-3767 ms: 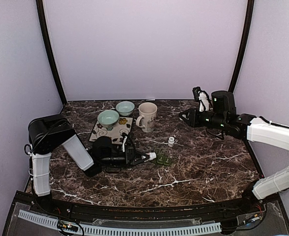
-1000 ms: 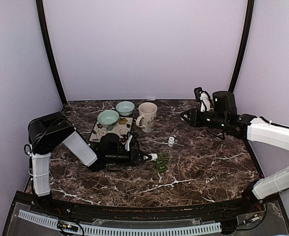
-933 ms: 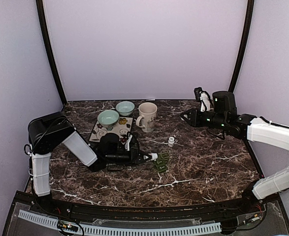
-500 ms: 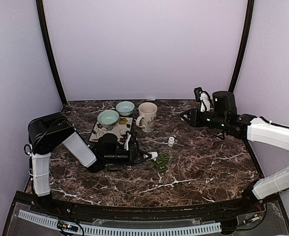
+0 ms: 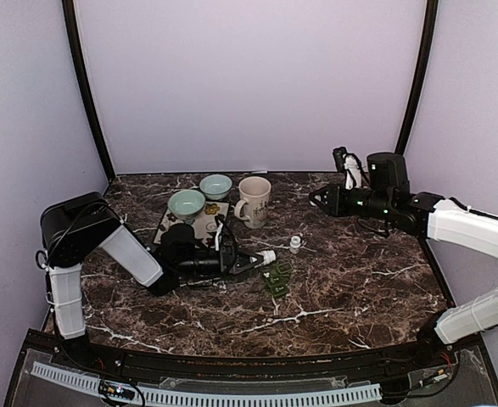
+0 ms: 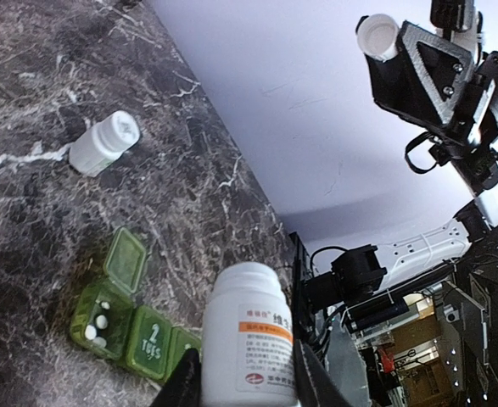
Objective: Sort the pills into containers
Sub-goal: Pour the pill into the compartment of the pill container, then close the lid of the pill bottle on the pill bottle.
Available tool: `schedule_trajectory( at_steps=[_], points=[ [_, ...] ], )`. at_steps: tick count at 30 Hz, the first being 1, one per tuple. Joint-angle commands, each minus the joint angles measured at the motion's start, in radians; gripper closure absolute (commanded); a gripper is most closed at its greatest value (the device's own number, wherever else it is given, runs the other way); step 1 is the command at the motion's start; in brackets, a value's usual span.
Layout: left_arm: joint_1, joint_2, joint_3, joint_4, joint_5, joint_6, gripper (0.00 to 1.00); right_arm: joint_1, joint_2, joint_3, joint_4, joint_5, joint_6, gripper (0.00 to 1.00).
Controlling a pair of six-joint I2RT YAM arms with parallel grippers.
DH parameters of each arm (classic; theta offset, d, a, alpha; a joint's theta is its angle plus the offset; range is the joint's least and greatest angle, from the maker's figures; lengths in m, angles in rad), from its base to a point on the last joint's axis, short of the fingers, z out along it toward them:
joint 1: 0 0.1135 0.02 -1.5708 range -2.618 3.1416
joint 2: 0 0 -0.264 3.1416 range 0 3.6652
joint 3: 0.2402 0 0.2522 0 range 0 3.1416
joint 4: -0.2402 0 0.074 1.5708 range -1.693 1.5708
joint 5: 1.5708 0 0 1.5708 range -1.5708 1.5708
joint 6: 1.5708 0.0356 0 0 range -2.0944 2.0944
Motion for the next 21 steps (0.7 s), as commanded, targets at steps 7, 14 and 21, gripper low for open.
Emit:
schedule_trajectory(
  at_steps=[7, 14, 21],
  points=[
    [0.056, -0.072, 0.019, 0.278, 0.113, -0.180, 1.00, -0.006, -0.047, 0.084, -0.022, -0.132, -0.009, 1.00],
    [0.096, -0.102, 0.134, 0.297, 0.212, -0.264, 1.00, 0.001, -0.032, 0.174, -0.063, -0.198, -0.022, 1.00],
    [0.133, -0.095, 0.284, 0.343, 0.296, -0.393, 1.00, 0.037, 0.030, 0.332, -0.135, -0.260, -0.045, 1.00]
  ],
)
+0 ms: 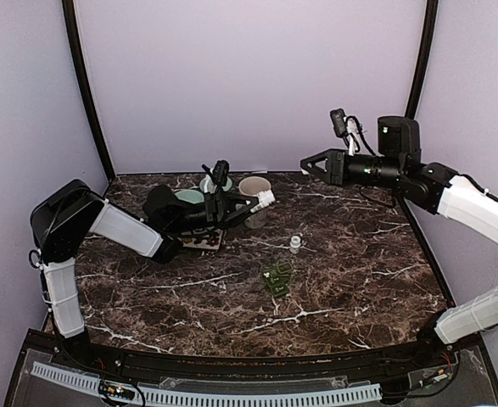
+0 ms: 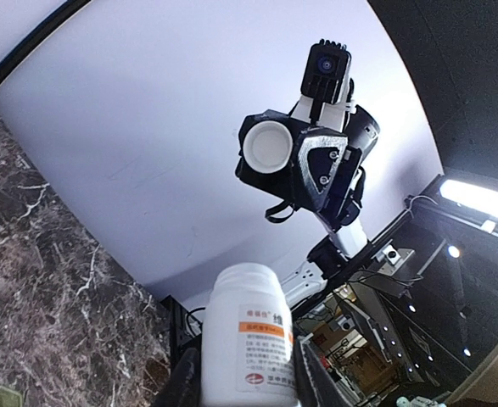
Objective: Sort the pills into containers
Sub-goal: Close the lid of the pill bottle on the pill bottle.
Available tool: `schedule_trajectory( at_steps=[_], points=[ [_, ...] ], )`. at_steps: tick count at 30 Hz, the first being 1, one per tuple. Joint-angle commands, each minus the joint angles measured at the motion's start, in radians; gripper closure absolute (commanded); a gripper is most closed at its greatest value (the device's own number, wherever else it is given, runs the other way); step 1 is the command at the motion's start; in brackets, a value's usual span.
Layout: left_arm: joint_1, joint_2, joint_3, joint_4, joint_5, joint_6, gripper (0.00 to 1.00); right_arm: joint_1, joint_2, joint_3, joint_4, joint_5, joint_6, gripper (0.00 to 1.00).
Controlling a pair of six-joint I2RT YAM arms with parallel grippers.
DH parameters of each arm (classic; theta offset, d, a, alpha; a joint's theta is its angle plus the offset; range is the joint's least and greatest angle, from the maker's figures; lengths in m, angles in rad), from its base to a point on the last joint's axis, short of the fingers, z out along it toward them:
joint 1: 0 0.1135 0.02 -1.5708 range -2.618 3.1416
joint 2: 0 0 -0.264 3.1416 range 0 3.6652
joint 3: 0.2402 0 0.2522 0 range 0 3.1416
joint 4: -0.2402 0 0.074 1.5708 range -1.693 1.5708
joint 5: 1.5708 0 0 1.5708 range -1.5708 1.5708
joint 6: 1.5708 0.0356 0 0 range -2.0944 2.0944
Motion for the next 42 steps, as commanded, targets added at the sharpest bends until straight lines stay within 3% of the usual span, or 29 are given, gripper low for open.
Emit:
schedule_trajectory(
  at_steps=[1, 10, 22, 42],
  points=[
    [0.023, -0.044, 0.098, 0.084, 0.088, -0.112, 1.00, 0.029, 0.042, 0.111, -0.032, -0.065, -0.027, 1.00],
    [0.074, 0.015, 0.225, 0.241, 0.126, -0.319, 1.00, 0.065, 0.119, 0.280, -0.119, -0.133, -0.046, 1.00],
    [0.078, 0.020, 0.296, 0.241, 0.179, -0.369, 1.00, 0.123, 0.182, 0.431, -0.287, -0.172, -0.097, 1.00],
    [0.078, -0.022, 0.284, 0.241, 0.227, -0.387, 1.00, 0.140, 0.238, 0.456, -0.295, -0.132, -0.106, 1.00]
  ],
)
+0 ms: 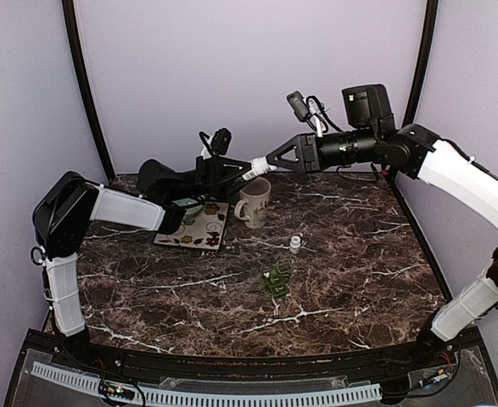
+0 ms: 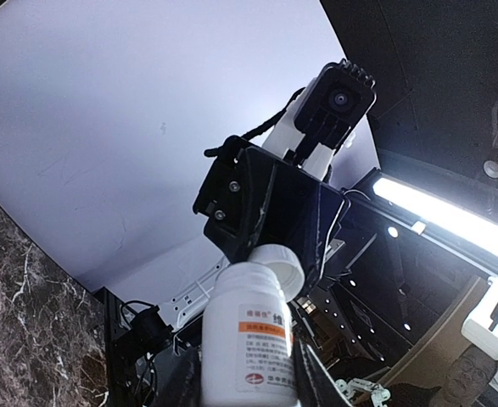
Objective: Sort the pills into containers
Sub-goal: Close the lid of the pill bottle on the pill bottle.
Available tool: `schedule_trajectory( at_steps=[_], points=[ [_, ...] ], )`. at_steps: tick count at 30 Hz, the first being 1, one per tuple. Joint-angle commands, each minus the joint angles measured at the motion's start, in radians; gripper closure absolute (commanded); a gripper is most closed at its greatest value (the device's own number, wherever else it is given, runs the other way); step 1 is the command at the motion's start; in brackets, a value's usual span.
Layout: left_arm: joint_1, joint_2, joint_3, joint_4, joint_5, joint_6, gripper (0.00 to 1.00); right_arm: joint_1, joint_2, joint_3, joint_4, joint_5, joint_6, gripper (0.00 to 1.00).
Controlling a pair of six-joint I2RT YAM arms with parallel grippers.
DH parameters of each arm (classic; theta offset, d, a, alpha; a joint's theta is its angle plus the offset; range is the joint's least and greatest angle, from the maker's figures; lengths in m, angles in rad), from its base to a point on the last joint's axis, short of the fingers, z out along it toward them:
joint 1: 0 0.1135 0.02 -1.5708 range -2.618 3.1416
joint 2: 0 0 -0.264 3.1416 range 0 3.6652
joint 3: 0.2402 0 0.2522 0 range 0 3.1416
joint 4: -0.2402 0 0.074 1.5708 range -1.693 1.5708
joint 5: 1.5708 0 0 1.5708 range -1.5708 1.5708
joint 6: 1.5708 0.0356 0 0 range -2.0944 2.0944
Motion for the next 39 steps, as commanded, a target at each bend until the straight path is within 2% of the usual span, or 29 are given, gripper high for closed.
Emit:
schedule_trajectory(
  at_steps=[1, 17, 39],
  points=[
    [0.000, -0.054, 0.014, 0.142, 0.033, -0.016, 1.00, 0.009, 0.028, 0.045, 0.013, 0.011, -0.018, 1.00],
    [0.000, -0.017, 0.078, 0.144, 0.055, -0.046, 1.00, -0.010, 0.070, 0.065, 0.003, 0.004, -0.039, 1.00],
    [0.000, 0.003, 0.110, 0.142, 0.108, -0.093, 1.00, -0.010, 0.090, 0.059, -0.013, -0.101, -0.063, 1.00]
  ],
)
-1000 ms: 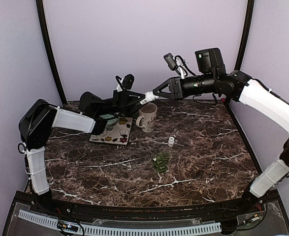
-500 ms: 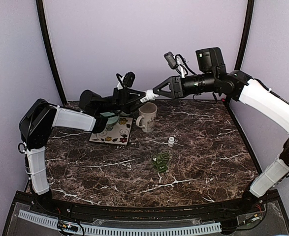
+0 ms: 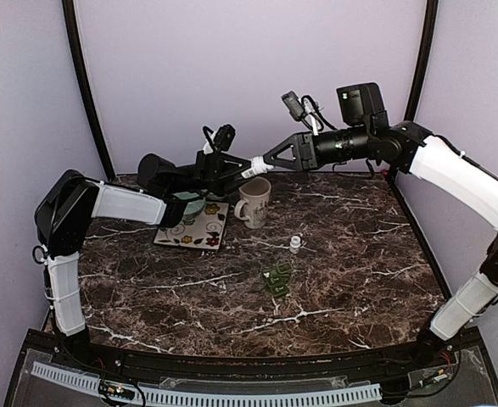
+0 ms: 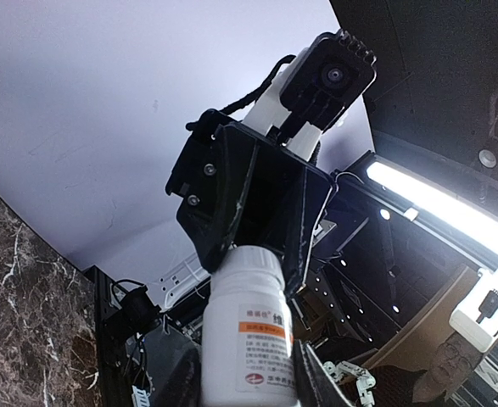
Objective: Sort the pills into containers
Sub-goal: Close the lid of the pill bottle on the pill bottle.
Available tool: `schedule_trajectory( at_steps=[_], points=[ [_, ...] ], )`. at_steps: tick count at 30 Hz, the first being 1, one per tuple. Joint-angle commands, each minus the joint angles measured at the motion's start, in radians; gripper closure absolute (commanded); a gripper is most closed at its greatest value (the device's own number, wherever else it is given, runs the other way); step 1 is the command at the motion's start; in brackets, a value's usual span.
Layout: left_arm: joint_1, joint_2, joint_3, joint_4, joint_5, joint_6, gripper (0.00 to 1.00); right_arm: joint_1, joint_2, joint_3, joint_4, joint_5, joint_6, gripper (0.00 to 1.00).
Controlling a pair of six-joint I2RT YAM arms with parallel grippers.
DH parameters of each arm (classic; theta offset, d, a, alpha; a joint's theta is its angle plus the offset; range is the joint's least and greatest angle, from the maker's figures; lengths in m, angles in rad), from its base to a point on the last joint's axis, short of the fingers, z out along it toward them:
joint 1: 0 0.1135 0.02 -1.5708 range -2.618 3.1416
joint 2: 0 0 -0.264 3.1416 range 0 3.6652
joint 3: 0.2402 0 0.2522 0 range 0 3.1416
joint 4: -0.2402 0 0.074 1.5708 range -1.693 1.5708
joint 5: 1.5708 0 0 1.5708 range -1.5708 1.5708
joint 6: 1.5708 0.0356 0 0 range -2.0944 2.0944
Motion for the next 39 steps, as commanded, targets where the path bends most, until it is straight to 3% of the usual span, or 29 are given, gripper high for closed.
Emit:
schedule_trajectory(
  at_steps=[1, 14, 24, 33, 39],
  points=[
    [-0.009, -0.016, 0.038, 0.141, 0.017, -0.011, 1.00, 0.023, 0.026, 0.016, -0.017, -0.013, -0.040, 1.00],
    [-0.021, -0.016, 0.046, 0.135, 0.006, -0.001, 1.00, 0.066, 0.014, -0.012, 0.001, 0.050, -0.036, 1.00],
    [-0.031, -0.022, 0.062, 0.111, 0.004, 0.053, 1.00, 0.070, 0.037, -0.022, 0.079, -0.001, 0.096, 1.00],
    [-0.036, -0.093, 0.053, -0.181, 0.031, 0.357, 1.00, 0.070, 0.104, 0.063, -0.020, 0.015, 0.218, 1.00],
    [-0.062, -0.180, 0.068, -0.561, 0.018, 0.710, 1.00, 0.069, 0.127, 0.092, -0.078, 0.045, 0.278, 1.00]
  ],
)
